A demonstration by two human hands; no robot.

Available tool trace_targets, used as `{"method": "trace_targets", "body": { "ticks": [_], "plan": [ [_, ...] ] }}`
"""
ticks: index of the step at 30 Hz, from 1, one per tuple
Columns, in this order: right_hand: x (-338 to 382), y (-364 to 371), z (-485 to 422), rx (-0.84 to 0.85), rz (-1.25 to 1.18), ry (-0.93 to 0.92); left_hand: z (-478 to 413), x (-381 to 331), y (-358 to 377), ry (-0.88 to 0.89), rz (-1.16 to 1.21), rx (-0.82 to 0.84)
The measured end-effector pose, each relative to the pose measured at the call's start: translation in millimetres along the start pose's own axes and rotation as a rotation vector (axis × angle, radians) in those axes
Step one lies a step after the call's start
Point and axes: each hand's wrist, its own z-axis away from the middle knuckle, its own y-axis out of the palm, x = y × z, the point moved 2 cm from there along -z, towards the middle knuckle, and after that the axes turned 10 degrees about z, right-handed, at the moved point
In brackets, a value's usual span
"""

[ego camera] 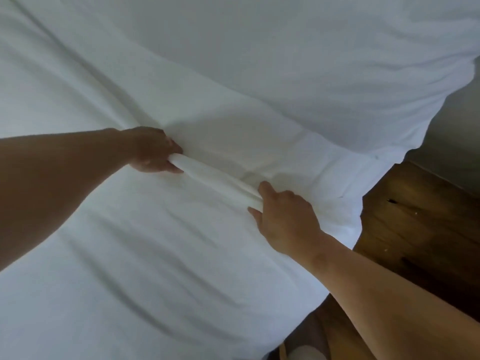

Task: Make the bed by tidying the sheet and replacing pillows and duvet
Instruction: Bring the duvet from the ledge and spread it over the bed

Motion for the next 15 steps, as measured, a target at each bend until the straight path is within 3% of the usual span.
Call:
{"method": "trace_targets", "body": {
  "ticks": [3, 6, 11, 15],
  "plan": [
    [-12.0, -3.2, 5.4, 0.087, -0.007, -0.064, 6.4, -10.6, 15.0, 0.062, -0.117, 0.016],
    [-45.3, -32.8, 5.7, 0.033, -0.026, -0.080, 4.0, -16.9, -27.8, 0.034, -0.059, -0.160],
    [-102.8, -38.1, 11.2, 0.027, 0.028, 0.115, -23.5, -51.0, -83.3, 0.097, -0.103, -0.334],
    [-106.4, -18.2, 0.8, 0.042, -0.085, 0.292, -48.2, -50.0, -51.2, 0.063, 0.240, -0.503]
  ]
}}
